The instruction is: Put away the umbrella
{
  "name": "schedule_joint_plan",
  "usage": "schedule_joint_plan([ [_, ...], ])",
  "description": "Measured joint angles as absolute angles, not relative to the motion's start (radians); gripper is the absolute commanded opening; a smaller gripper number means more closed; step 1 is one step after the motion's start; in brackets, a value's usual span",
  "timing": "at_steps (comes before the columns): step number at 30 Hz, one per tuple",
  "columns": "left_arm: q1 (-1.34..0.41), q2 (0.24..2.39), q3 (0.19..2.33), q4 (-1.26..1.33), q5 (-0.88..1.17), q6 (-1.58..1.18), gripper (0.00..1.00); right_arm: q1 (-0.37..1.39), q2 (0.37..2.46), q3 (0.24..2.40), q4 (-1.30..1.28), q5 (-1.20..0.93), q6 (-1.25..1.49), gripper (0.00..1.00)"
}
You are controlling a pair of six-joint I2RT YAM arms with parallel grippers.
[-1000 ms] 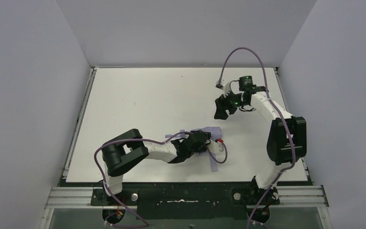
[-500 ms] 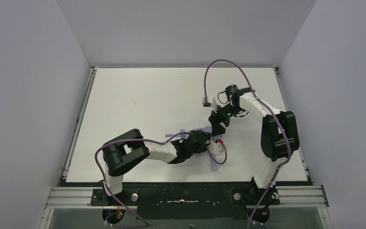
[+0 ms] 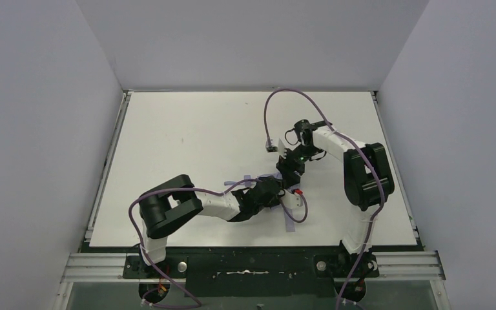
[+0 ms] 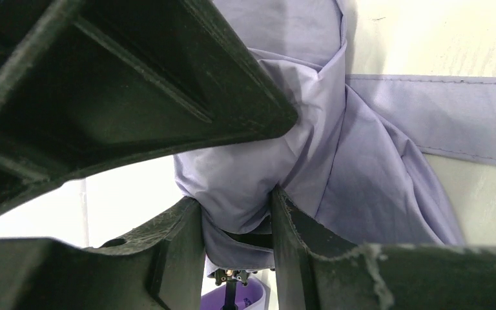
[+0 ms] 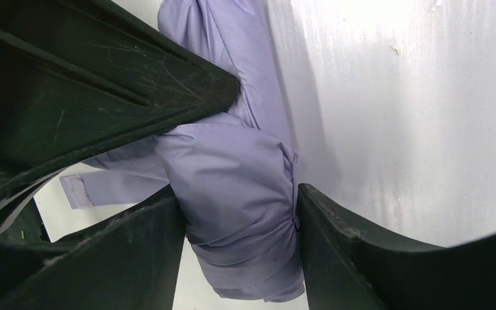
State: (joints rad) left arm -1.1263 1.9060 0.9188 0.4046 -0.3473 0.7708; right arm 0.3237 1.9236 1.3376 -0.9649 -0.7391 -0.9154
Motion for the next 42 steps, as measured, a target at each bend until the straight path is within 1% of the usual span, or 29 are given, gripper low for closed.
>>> schedule_joint_plan([
  [1, -1.127, 1.906, 0.919, 0.405, -0.347, 0.770, 0.00, 0.325, 1.924, 1.338, -0.964, -0.737, -0.916, 0.47],
  [5, -1.126, 1.906, 0.919, 0.404, -0.348, 0.763, 0.00, 0.328, 1.924, 1.338, -0.955, -0.721, -0.902, 0.39],
  [6, -1.126, 1.906, 0.920, 0.404, -0.347, 0.762, 0.04, 0.329, 1.924, 1.337, -0.954, -0.717, -0.899, 0.38],
  [9, -1.126, 1.901, 0.921, 0.397, -0.346, 0.745, 0.23, 0.329, 1.923, 1.334, -0.949, -0.711, -0.886, 0.35],
  [11, -1.124, 1.897, 0.928, 0.382, -0.344, 0.731, 0.39, 0.329, 1.921, 1.329, -0.941, -0.710, -0.878, 0.34],
  [13, -1.123, 1.891, 0.937, 0.358, -0.343, 0.713, 0.50, 0.329, 1.910, 1.315, -0.926, -0.711, -0.870, 0.33],
  [15, -1.122, 1.877, 0.941, 0.314, -0.341, 0.692, 0.66, 0.330, 1.890, 1.289, -0.903, -0.709, -0.857, 0.32],
  [16, -1.121, 1.866, 0.942, 0.277, -0.339, 0.678, 0.71, 0.332, 1.879, 1.273, -0.888, -0.707, -0.850, 0.32],
  [20, -1.126, 1.784, 0.937, 0.113, -0.320, 0.603, 0.75, 0.336, 1.834, 1.221, -0.830, -0.685, -0.827, 0.30],
  [22, -1.131, 1.705, 0.912, 0.045, -0.292, 0.553, 0.75, 0.342, 1.809, 1.190, -0.797, -0.672, -0.817, 0.29],
  [28, -1.164, 1.392, 0.806, -0.068, -0.188, 0.373, 0.75, 0.361, 1.748, 1.118, -0.707, -0.633, -0.783, 0.29],
  [32, -1.132, 1.168, 0.741, -0.080, -0.138, 0.254, 0.75, 0.383, 1.691, 1.045, -0.625, -0.603, -0.776, 0.26],
  [35, -1.017, 1.043, 0.713, -0.080, -0.081, 0.165, 0.75, 0.403, 1.650, 0.992, -0.566, -0.576, -0.800, 0.25],
  [37, -0.885, 0.980, 0.700, -0.078, -0.033, 0.097, 0.76, 0.421, 1.617, 0.947, -0.507, -0.555, -0.822, 0.24],
  [39, -0.759, 0.947, 0.698, -0.074, 0.009, 0.037, 0.76, 0.439, 1.586, 0.903, -0.445, -0.532, -0.838, 0.24],
  [42, -0.632, 0.954, 0.703, -0.073, 0.065, -0.026, 0.77, 0.467, 1.554, 0.854, -0.363, -0.490, -0.855, 0.25],
])
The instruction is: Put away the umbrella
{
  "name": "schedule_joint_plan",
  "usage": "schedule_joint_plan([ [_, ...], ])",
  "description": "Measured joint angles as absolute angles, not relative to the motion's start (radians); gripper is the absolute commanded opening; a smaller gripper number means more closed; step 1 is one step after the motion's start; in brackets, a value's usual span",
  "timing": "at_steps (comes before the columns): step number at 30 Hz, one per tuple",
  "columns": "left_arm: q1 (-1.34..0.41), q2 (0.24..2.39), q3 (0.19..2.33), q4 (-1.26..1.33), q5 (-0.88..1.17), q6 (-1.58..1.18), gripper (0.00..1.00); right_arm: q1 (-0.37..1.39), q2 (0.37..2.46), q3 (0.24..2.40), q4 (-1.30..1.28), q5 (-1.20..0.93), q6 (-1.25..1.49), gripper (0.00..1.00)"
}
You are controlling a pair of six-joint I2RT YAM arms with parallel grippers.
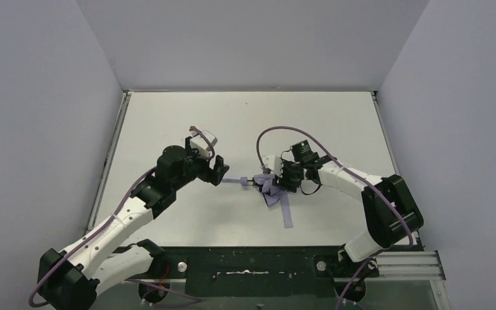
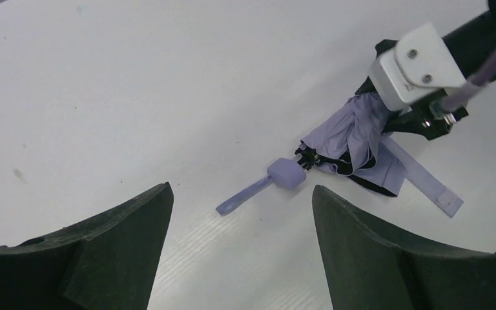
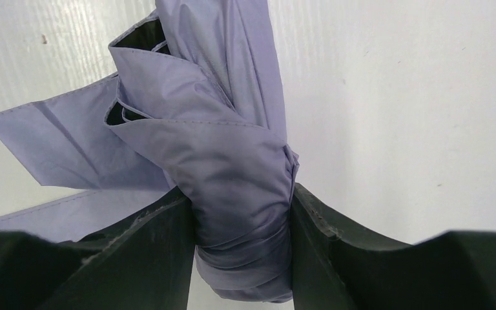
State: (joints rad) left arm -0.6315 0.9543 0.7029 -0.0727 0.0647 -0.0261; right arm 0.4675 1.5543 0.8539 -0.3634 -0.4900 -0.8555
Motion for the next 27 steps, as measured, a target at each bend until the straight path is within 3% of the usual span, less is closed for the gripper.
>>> schedule_joint_plan([
  [8, -0.484, 1.210, 0.868, -0.086, 0.269, -0.094, 0.81, 0.547, 1.498, 0.737, -0.150, -0.382, -0.893, 0.23],
  [17, -0.478, 1.578, 1.156, -0.129, 0.529, -0.007, 0.81, 0.641, 1.468, 0.638, 0.028, -0.289, -0.978, 0.20],
  [27, -0.488, 1.865, 1.264, -0.244, 0.665, 0.046, 0.81, 0.656, 1.466, 0.607, 0.097, -0.273, -0.990, 0.20],
])
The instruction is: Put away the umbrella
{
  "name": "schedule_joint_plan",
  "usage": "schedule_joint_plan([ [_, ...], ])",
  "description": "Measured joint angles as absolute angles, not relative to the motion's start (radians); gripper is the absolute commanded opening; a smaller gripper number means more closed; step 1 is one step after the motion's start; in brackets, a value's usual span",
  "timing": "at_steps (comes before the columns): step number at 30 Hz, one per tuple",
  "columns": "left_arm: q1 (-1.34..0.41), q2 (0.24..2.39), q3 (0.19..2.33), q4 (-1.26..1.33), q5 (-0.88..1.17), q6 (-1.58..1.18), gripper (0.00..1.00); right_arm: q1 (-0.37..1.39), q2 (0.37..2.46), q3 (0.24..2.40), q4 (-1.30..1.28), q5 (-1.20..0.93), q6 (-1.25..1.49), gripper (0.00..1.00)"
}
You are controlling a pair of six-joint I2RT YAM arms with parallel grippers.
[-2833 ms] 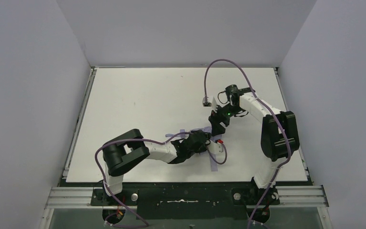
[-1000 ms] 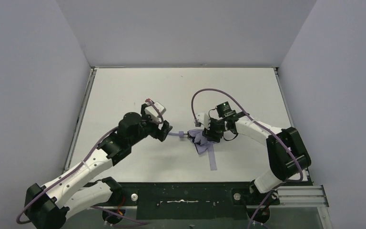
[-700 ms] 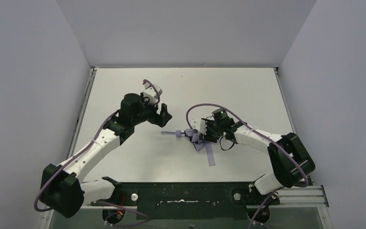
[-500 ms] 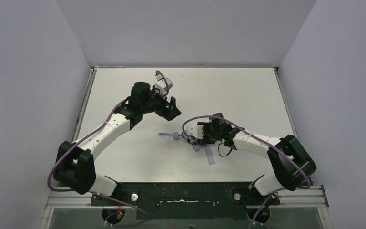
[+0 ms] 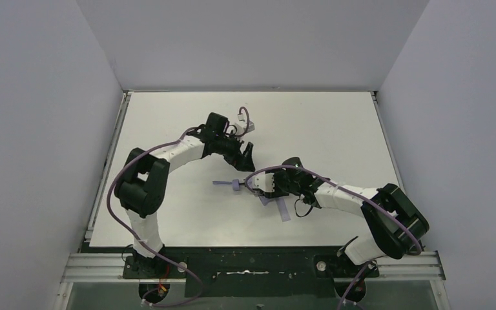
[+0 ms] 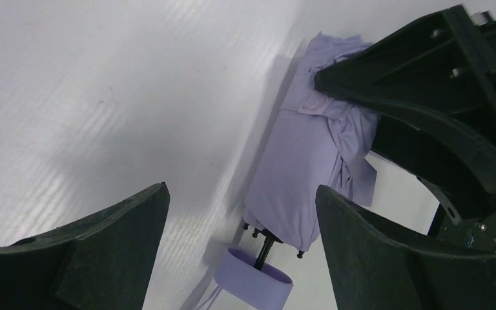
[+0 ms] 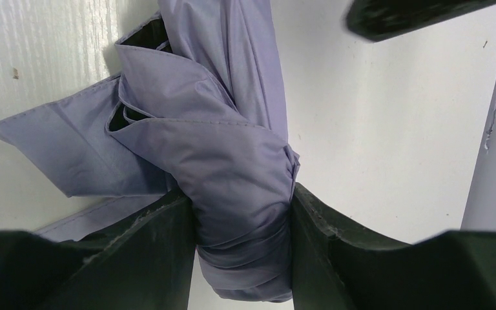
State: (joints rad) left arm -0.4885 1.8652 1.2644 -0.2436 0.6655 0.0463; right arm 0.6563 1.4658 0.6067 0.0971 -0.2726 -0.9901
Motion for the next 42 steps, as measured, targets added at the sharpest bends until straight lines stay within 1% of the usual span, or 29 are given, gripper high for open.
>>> schedule_joint_plan([
  [5, -0.528, 1.940, 1.270, -0.269, 0.683, 0.046, 0.81, 0.656, 1.466, 0.607, 0.097, -0.273, -0.992, 0.20],
  [14, -0.572, 2.002, 1.286, -0.266, 0.721, 0.035, 0.81, 0.656, 1.466, 0.607, 0.097, -0.273, -0.991, 0.20],
  [17, -0.581, 2.017, 1.296, -0.268, 0.723, 0.038, 0.80, 0.656, 1.466, 0.607, 0.096, -0.273, -0.992, 0.20],
  [21, -0.595, 2.030, 1.306, -0.269, 0.725, 0.044, 0.69, 0.656, 1.468, 0.607, 0.096, -0.273, -0.992, 0.20],
  [23, -0.600, 2.032, 1.309, -0.273, 0.726, 0.047, 0.63, 0.656, 1.469, 0.607, 0.096, -0.273, -0.992, 0.20],
  [25, -0.603, 2.035, 1.315, -0.282, 0.729, 0.048, 0.54, 0.656, 1.469, 0.607, 0.096, -0.273, -0.992, 0.20],
  [29, -0.611, 2.046, 1.336, -0.314, 0.746, 0.060, 0.42, 0.656, 1.470, 0.607, 0.097, -0.273, -0.991, 0.21],
  [33, -0.616, 2.046, 1.345, -0.334, 0.742, 0.090, 0.41, 0.655, 1.473, 0.607, 0.103, -0.270, -0.977, 0.25],
  [36, -0.627, 2.046, 1.357, -0.358, 0.710, 0.109, 0.35, 0.653, 1.478, 0.607, 0.109, -0.267, -0.961, 0.30],
  [38, -0.639, 2.046, 1.371, -0.383, 0.678, 0.125, 0.31, 0.648, 1.480, 0.607, 0.113, -0.266, -0.950, 0.36],
  [42, -0.660, 2.042, 1.387, -0.419, 0.622, 0.157, 0.26, 0.648, 1.479, 0.604, 0.119, -0.265, -0.931, 0.54],
])
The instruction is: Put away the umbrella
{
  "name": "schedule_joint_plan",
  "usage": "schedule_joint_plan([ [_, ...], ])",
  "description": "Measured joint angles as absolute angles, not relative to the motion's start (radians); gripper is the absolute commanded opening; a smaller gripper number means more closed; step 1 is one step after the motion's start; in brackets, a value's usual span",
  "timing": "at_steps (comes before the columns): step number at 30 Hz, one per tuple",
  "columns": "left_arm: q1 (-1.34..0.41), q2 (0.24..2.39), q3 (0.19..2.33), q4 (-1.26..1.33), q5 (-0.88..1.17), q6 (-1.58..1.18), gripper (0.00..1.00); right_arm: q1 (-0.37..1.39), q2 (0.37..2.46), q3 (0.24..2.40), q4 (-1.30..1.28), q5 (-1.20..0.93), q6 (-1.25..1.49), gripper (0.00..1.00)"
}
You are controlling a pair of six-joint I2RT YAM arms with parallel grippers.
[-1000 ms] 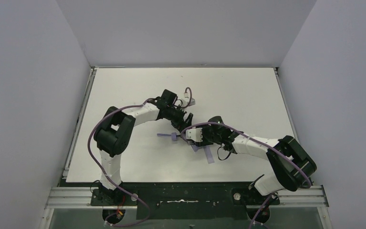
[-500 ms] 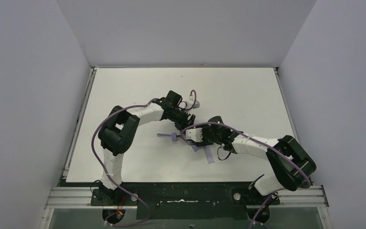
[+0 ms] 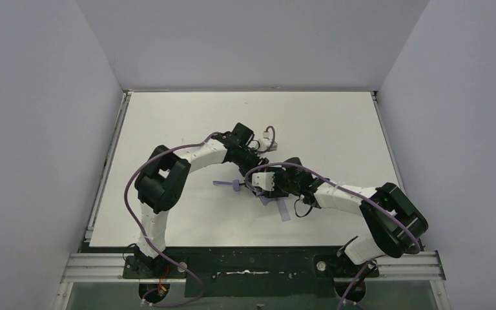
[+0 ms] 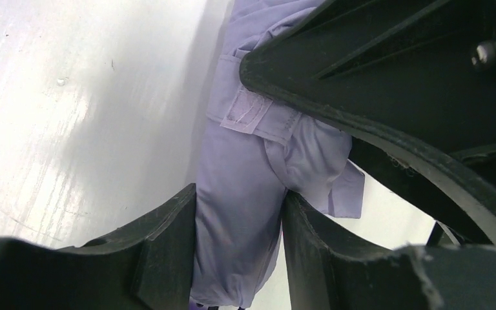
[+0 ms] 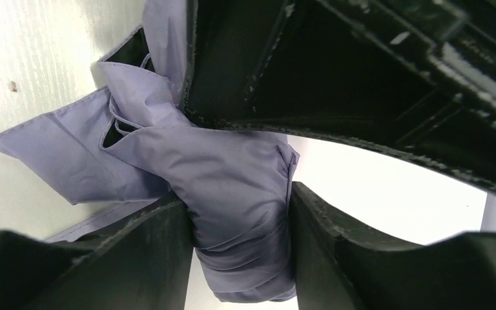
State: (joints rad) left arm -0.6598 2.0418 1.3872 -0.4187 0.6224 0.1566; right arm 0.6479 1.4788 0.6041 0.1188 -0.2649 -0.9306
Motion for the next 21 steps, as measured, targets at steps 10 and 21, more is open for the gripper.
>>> schedule_joint_plan([
  [10, -0.701, 2.022, 1.391, -0.452, 0.510, 0.191, 0.05, 0.647, 1.202, 0.572, -0.019, -0.290, -0.793, 0.67],
  [21, -0.757, 1.994, 1.390, -0.458, 0.332, 0.228, 0.00, 0.648, 0.657, 0.572, -0.144, -0.302, -0.406, 0.63],
])
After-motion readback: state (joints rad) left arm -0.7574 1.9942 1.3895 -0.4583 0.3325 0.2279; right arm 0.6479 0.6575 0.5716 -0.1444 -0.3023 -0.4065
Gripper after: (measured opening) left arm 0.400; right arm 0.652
